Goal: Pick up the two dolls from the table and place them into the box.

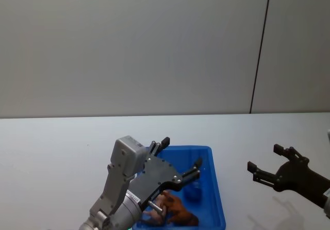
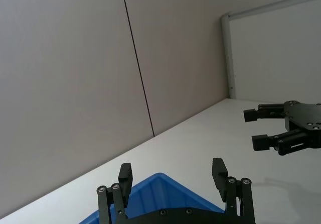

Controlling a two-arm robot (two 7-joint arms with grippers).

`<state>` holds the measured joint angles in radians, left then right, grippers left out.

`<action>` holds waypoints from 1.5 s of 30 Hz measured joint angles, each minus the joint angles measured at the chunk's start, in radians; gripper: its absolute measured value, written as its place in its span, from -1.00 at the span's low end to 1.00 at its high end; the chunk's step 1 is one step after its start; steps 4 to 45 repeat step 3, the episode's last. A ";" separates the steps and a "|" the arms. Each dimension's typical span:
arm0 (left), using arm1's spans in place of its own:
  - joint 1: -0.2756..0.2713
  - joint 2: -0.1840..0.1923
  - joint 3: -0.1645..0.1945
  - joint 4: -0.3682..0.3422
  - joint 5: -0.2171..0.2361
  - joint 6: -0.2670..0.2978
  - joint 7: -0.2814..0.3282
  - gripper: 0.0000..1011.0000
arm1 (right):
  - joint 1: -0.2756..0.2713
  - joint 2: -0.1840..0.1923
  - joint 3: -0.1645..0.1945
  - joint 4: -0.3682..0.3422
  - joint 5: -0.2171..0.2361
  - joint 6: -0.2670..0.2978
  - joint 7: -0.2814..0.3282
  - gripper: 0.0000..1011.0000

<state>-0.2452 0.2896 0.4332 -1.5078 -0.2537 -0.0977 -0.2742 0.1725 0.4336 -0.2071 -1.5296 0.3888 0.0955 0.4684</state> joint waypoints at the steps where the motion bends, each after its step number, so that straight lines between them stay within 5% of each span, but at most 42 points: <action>1: 0.000 0.001 -0.001 -0.001 -0.002 -0.007 -0.004 0.98 | 0.000 0.000 0.000 0.000 0.000 0.000 0.000 0.98; 45: 0.000 0.002 -0.003 -0.003 -0.006 -0.017 -0.009 0.98 | 0.000 0.000 0.000 0.000 0.000 0.000 0.000 0.98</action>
